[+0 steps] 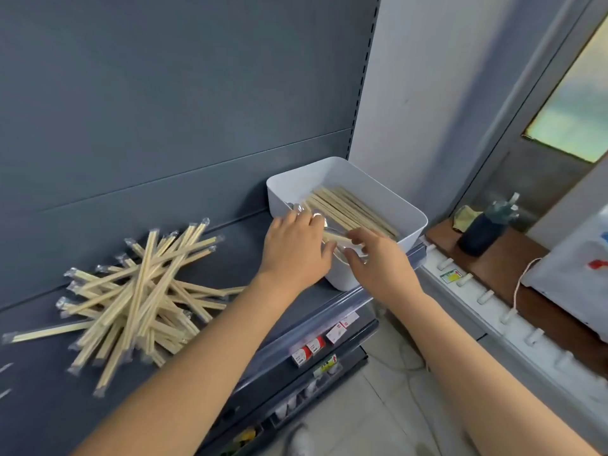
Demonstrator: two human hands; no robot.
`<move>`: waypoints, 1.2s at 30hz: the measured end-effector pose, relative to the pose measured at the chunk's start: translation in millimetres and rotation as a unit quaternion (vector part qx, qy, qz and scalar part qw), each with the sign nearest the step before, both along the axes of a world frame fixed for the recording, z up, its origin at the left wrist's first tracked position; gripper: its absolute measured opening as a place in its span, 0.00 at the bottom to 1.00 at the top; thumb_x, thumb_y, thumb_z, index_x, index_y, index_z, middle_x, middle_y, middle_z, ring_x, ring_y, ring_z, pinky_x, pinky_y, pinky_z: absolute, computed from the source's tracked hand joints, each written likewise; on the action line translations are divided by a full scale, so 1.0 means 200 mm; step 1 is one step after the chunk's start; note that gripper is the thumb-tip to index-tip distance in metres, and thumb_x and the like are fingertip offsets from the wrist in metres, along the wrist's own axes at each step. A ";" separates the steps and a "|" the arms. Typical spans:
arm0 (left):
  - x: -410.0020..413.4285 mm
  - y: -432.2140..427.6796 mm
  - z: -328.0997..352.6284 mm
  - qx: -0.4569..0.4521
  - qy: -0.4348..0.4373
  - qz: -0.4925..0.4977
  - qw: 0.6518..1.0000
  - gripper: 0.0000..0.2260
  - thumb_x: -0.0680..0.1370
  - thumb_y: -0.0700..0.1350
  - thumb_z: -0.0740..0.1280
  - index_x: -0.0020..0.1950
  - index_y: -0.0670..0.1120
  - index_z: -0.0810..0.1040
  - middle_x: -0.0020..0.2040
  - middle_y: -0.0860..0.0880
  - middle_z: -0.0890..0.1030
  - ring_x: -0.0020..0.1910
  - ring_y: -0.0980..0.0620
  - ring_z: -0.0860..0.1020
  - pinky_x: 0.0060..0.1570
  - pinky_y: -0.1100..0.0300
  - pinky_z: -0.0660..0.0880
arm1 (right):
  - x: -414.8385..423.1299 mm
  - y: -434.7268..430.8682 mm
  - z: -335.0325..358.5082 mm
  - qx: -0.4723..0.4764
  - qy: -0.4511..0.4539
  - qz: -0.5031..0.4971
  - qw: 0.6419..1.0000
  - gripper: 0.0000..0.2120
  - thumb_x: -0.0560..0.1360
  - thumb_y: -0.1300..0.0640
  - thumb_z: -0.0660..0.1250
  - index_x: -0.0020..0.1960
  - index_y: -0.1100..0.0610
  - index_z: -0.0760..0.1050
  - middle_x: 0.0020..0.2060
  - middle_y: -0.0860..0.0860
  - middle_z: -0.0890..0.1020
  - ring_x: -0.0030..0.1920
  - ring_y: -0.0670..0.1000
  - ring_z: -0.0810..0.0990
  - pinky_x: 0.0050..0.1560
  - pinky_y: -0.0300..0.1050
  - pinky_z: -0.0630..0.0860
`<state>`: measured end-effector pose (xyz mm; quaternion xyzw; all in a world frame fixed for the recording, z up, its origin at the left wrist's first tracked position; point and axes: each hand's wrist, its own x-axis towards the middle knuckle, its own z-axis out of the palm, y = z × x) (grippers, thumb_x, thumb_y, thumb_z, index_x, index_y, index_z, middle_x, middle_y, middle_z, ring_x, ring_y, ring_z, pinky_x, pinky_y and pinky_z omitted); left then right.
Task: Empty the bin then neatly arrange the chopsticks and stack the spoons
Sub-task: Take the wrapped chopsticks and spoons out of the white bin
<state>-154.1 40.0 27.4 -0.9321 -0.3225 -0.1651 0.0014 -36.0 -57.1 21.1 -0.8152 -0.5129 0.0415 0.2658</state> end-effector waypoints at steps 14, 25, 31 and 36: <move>1.06 0.52 -0.20 -0.206 0.150 0.066 0.965 0.18 0.79 0.45 0.59 0.68 0.43 0.67 0.66 0.42 0.74 0.64 0.40 0.73 0.57 0.50 0.71 | 0.81 0.52 -0.23 -0.148 0.010 0.039 0.988 0.14 0.75 0.58 0.64 0.60 0.60 0.72 0.54 0.58 0.78 0.55 0.60 0.75 0.50 0.50 0.72; 1.18 0.74 -0.35 -0.356 0.028 0.255 0.898 0.22 0.77 0.47 0.64 0.71 0.49 0.67 0.71 0.42 0.62 0.65 0.38 0.70 0.61 0.53 0.68 | 1.02 0.91 -0.29 -0.257 0.024 0.145 0.955 0.17 0.76 0.59 0.61 0.63 0.64 0.69 0.59 0.60 0.76 0.60 0.61 0.76 0.52 0.48 0.73; 1.16 0.71 -0.36 -0.423 -0.094 0.363 0.825 0.30 0.70 0.44 0.72 0.70 0.52 0.65 0.64 0.45 0.69 0.62 0.45 0.72 0.55 0.60 0.68 | 1.06 0.98 -0.33 -0.223 0.108 0.196 0.949 0.15 0.76 0.56 0.64 0.57 0.65 0.70 0.51 0.59 0.80 0.53 0.60 0.80 0.39 0.41 0.67; 1.19 0.62 -0.37 -0.451 -0.240 0.405 0.758 0.29 0.73 0.40 0.66 0.72 0.52 0.61 0.52 0.47 0.77 0.50 0.48 0.76 0.46 0.56 0.73 | 1.07 0.96 -0.33 -0.207 0.125 0.246 0.939 0.09 0.76 0.62 0.61 0.54 0.64 0.71 0.51 0.59 0.80 0.52 0.60 0.80 0.42 0.45 0.72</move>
